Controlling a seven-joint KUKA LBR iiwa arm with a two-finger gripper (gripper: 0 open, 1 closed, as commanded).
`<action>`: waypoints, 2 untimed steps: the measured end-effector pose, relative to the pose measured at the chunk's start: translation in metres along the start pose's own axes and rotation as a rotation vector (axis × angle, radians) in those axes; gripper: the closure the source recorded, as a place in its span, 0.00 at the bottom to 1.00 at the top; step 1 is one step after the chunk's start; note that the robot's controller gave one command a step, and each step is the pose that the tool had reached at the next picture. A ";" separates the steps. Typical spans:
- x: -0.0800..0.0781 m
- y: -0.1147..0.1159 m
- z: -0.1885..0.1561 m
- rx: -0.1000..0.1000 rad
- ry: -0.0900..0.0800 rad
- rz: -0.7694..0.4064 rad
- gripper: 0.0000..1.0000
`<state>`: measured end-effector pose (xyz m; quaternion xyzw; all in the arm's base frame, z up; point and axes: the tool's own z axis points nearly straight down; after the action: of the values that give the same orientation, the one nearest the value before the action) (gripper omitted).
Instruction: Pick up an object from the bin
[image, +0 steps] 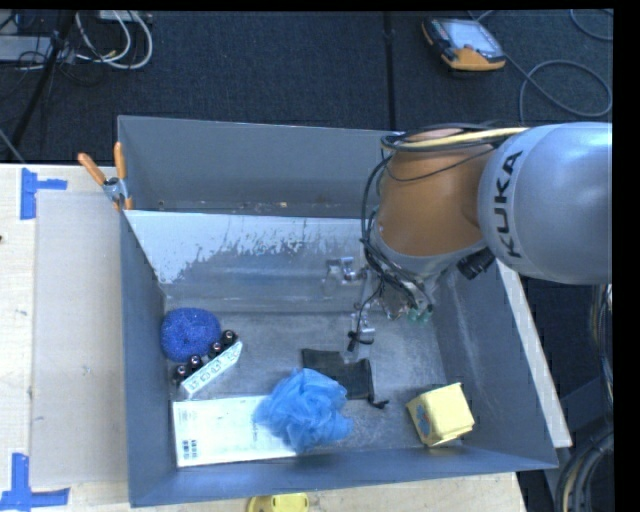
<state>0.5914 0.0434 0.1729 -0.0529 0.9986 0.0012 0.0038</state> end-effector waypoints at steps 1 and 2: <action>0.046 0.004 0.027 0.004 0.014 -0.199 0.00; 0.015 0.070 0.077 0.002 0.001 -0.242 0.00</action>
Offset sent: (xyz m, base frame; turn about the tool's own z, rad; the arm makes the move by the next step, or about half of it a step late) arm -0.0106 0.0918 -0.1029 -0.2673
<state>0.5694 0.1119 0.0960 -0.1732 0.9849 -0.0004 0.0035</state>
